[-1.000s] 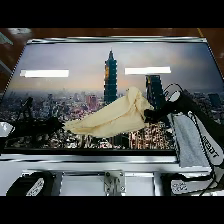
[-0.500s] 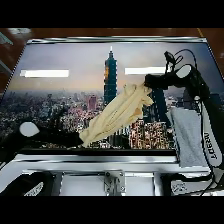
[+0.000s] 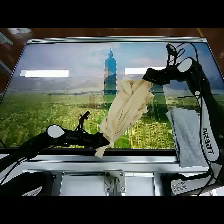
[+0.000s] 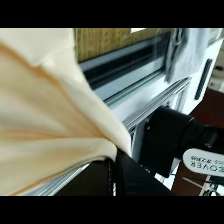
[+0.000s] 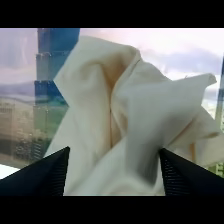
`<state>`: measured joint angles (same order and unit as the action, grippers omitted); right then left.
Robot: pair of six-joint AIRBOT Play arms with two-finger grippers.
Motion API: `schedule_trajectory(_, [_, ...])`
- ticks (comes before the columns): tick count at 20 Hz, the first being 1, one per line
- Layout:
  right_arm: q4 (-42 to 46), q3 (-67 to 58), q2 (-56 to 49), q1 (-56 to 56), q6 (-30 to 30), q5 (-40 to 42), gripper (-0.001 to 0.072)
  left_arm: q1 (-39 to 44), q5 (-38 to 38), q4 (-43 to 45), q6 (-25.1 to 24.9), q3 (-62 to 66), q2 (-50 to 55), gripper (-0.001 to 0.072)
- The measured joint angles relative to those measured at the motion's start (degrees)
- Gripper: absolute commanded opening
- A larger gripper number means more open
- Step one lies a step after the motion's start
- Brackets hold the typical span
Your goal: Fold the shirts.
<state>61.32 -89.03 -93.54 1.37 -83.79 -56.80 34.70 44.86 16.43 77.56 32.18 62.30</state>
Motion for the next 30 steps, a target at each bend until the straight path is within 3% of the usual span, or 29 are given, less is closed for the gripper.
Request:
schedule_trajectory(5, [3.4,1.3,0.0,-4.7,2.1,-14.6,0.0689,-7.8,3.8,-2.4,-5.4,1.7,0.1,0.0036])
schedule_trajectory(9, [1.3,9.4,0.1,-5.8,3.7,-23.6,0.0689,-15.1,5.9,-2.9,-7.9,3.5,-1.2,0.0036])
schedule_trajectory(18, [-5.9,21.9,-0.6,1.5,0.3,-12.8,0.0687,-23.2,7.9,-3.1,-11.2,7.1,-3.4,0.0036])
schedule_trajectory(20, [-3.8,22.4,-1.4,3.4,-1.6,-11.5,0.0580,-23.6,8.2,-3.2,-11.3,7.3,-3.5,0.0036])
schedule_trajectory(26, [-2.6,22.8,-3.1,7.1,-4.4,-10.3,0.0579,-24.0,8.3,-3.2,-11.6,7.5,-3.9,0.0036])
schedule_trajectory(27, [-2.3,22.8,-3.1,7.4,-5.4,-10.0,0.0549,-24.0,8.3,-3.2,-11.6,7.5,-3.9,0.0036])
schedule_trajectory(30, [-0.7,22.9,-3.4,8.7,-8.4,-6.6,0.0210,-24.0,8.3,-3.2,-11.6,7.5,-3.9,0.0036])
